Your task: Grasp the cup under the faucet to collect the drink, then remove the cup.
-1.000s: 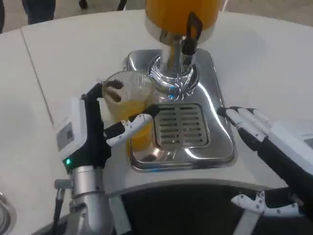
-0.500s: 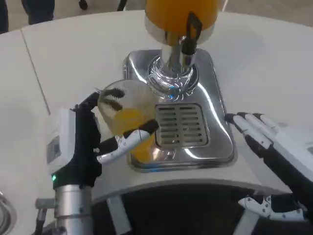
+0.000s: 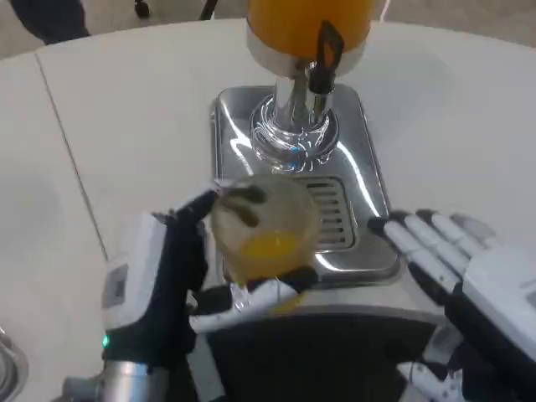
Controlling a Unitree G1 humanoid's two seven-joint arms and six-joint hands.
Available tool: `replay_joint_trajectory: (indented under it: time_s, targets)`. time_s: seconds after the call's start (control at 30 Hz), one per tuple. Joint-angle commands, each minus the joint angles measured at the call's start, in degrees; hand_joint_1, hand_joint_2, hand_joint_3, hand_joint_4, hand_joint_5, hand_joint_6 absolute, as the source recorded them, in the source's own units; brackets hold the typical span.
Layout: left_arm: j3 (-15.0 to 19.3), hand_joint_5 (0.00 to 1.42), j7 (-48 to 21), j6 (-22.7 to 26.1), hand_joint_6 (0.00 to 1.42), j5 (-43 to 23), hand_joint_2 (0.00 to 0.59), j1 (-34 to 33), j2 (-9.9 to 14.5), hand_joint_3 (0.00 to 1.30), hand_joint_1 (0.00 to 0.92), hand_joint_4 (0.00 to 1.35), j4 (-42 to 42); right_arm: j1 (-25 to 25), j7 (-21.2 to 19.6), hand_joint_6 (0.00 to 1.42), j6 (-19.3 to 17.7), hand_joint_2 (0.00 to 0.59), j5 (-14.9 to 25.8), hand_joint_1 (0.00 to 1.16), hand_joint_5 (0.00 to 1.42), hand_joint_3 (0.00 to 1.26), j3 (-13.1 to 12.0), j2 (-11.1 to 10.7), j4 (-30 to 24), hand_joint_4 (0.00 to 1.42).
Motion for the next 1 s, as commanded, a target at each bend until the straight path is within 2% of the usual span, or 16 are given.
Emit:
replay_joint_trajectory:
  time_s: [0.03,0.2,0.3,0.4,0.5,0.67,1.0]
  targets:
    - [0.05,1.42,-1.28,-3.11,1.42,-0.27,0.045,2.09,-0.1,1.16,0.669,1.12,-3.67,2.42,-1.24,0.0,-0.95,0.51,-0.34,0.36,0.0,0.0,-0.63,1.62,-2.46,0.0]
    - [0.19,1.42,-2.32,-3.56,1.42,-0.23,0.045,4.3,-0.46,1.16,0.669,1.12,-5.4,2.61,0.08,0.0,-0.94,0.53,0.44,0.35,0.0,0.0,-1.0,1.82,-3.86,0.0]
    - [0.28,1.42,-3.04,-3.48,1.42,-0.33,0.045,5.72,-0.61,1.16,0.669,1.12,-6.57,3.16,1.07,0.0,0.35,0.532,0.81,0.34,0.0,0.0,-1.73,2.45,-5.5,0.0]
    - [0.47,1.42,-3.62,-3.09,1.42,-0.55,0.046,7.21,-0.96,1.16,0.671,1.12,-7.78,3.67,2.46,0.01,0.55,0.54,2.13,0.34,0.0,0.0,-2.37,2.14,-6.85,0.0]
    - [0.65,1.42,-3.93,-2.86,1.42,-0.51,0.047,8.26,-1.39,1.16,0.673,1.12,-8.43,4.13,4.23,0.01,1.11,0.542,2.18,0.34,0.0,0.0,-2.11,2.19,-7.86,0.0]
    - [1.11,1.42,-3.86,-2.42,1.42,-0.14,0.047,9.72,-2.38,1.16,0.675,1.12,-9.34,4.61,4.46,0.01,1.32,0.543,0.25,0.34,0.0,0.0,-1.08,3.88,-8.64,0.0]
    - [1.75,1.42,-4.19,-2.34,1.42,0.21,0.048,10.45,-3.31,1.16,0.676,1.12,-9.38,5.2,4.53,0.02,1.01,0.544,0.31,0.34,0.0,0.0,-1.78,4.39,-8.47,0.0]
